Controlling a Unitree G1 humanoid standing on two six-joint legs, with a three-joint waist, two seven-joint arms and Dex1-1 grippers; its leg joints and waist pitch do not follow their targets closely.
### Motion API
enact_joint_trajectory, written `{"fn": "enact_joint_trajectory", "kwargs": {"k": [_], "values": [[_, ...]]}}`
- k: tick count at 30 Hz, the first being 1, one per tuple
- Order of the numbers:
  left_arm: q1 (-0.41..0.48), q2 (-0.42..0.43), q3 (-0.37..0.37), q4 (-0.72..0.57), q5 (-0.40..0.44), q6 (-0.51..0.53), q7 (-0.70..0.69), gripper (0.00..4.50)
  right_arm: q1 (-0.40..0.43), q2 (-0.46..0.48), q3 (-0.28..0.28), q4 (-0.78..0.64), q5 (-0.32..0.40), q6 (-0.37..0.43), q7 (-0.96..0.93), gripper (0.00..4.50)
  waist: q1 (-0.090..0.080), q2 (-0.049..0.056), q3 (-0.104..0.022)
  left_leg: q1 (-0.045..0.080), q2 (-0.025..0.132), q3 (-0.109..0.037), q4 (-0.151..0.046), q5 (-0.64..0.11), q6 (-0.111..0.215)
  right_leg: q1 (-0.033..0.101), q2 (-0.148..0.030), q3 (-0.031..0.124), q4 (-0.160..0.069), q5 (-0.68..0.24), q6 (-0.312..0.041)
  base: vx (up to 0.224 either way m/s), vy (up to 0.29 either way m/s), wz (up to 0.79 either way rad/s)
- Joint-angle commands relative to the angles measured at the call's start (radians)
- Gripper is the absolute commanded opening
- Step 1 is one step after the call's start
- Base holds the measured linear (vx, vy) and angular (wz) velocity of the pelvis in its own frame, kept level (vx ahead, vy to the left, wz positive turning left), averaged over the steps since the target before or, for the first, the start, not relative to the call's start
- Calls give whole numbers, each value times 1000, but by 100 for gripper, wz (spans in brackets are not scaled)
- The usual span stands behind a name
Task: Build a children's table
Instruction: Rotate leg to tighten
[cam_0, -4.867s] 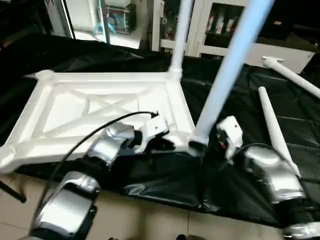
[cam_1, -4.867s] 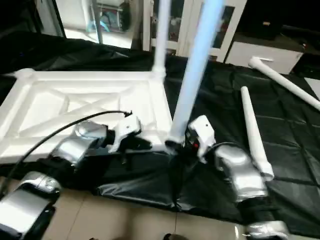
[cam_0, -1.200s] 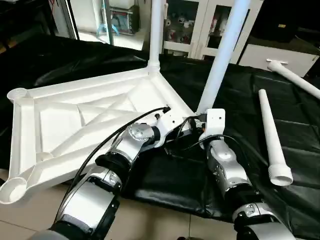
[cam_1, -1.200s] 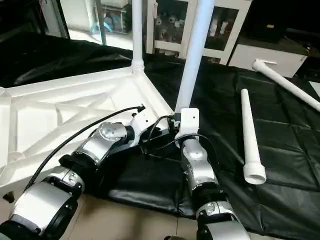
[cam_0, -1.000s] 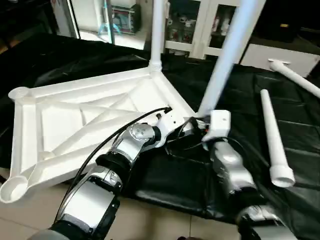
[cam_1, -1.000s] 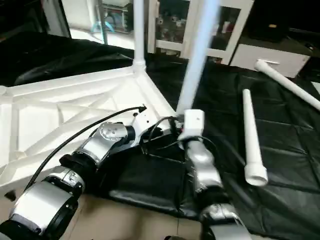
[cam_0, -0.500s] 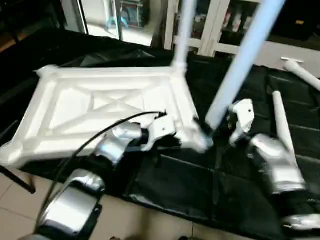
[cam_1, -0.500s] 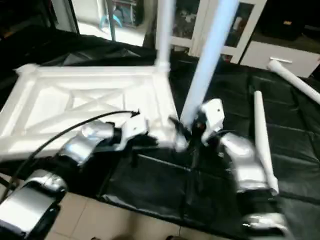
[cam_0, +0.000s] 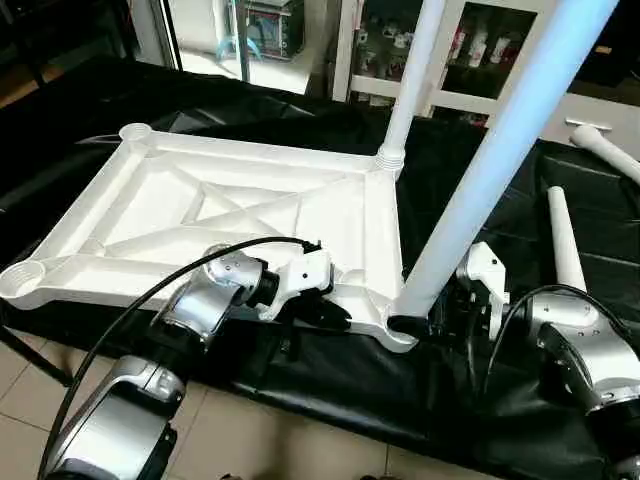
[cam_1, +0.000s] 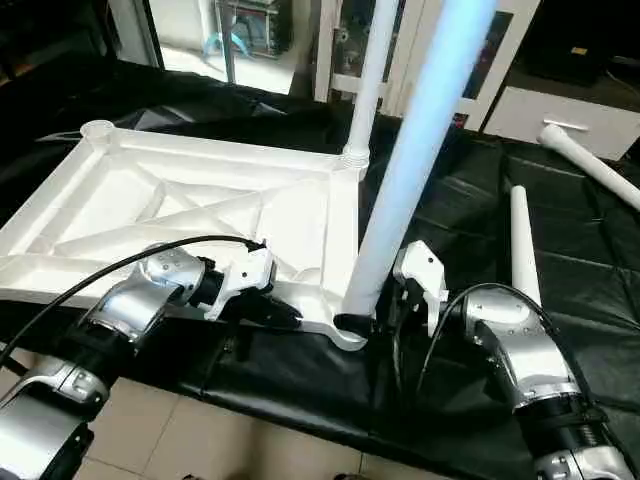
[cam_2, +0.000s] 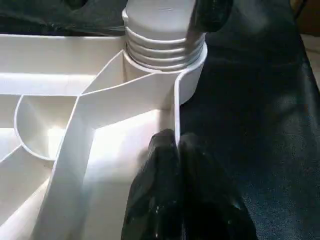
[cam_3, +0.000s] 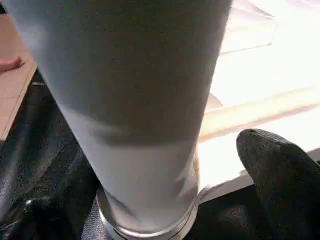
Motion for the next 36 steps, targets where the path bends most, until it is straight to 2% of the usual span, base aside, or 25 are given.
{"fn": "enact_joint_trajectory", "kwargs": {"k": [1, 12, 14, 20, 21, 24, 26, 29, 32, 36], "values": [[38, 10, -64, 21, 17, 13, -82, 0, 6, -47, 4, 60, -65, -14, -4, 447, 0, -9, -52, 2, 42, -10, -67, -146, 111, 49, -38, 39, -46, -132, -274, 0, 0, 0], [45, 11, -66, -3, 18, 32, -64, 0, 16, -49, 39, 71, -84, -36, 26, 447, 1, -11, -51, -1, 42, -10, -66, -152, 121, 51, -37, 37, -47, -150, -272, 0, 0, 0], [45, 12, -67, -3, 20, 31, -63, 0, 13, -45, 39, 79, -82, -41, 23, 418, 1, -10, -52, 1, 42, -10, -65, -154, 120, 51, -37, 37, -47, -151, -274, 0, 0, 0], [48, 14, -69, -9, 20, 36, -61, 0, 8, -30, 26, 88, -79, -45, 19, 387, 2, -10, -53, 0, 43, -10, -65, -156, 121, 51, -37, 37, -47, -151, -278, 0, 0, 0], [49, 15, -71, -12, 19, 38, -62, 0, 7, -26, 23, 88, -79, -46, 20, 369, 1, -10, -53, 0, 43, -10, -65, -159, 118, 52, -37, 37, -47, -155, -276, 0, 0, 0], [52, 18, -74, -17, 18, 42, -65, 0, 6, -21, 19, 80, -61, -39, 34, 351, 0, -11, -55, 0, 43, -10, -64, -153, 119, 53, -37, 37, -44, -138, -280, 0, 0, 0], [55, 19, -75, -20, 18, 44, -67, 0, 8, -19, 19, 81, -53, -35, 41, 324, -1, -11, -57, 0, 43, -10, -63, -142, 123, 53, -36, 37, -42, -123, -286, 0, 0, 0], [57, 19, -75, -24, 16, 46, -68, 0, 8, -17, 18, 83, -52, -37, 41, 316, -1, -12, -57, -2, 43, -10, -62, -141, 128, 55, -38, 37, -42, -126, -286, 0, 0, 0], [58, 21, -77, -27, 15, 49, -71, 0, 11, -15, 20, 85, -51, -38, 48, 285, -3, -11, -57, 0, 43, -10, -62, -144, 125, 54, -37, 36, -42, -135, -284, 0, 0, 0], [61, 23, -80, -33, 14, 56, -74, 0, 17, -12, 22, 87, -50, -36, 57, 266, -4, -11, -58, -1, 42, -10, -61, -138, 127, 54, -36, 36, -40, -118, -289, 0, 0, 0]]}}
